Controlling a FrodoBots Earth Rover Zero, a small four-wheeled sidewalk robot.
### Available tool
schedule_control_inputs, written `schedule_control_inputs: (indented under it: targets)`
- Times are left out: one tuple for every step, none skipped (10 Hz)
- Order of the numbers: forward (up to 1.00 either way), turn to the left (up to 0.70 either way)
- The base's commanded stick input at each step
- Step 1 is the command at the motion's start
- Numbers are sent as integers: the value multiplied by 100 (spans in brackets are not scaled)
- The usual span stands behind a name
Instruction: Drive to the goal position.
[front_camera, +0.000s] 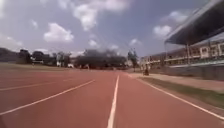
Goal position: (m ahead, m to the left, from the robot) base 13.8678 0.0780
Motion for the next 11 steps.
schedule_control_inputs:
  targets:
    - [70,0]
    - [70,0]
    - [70,0]
    - [70,0]
    - [70,0]
    - [70,0]
    - [70,0]
    - [70,0]
    - [70,0]
    - [70,0]
    - [70,0]
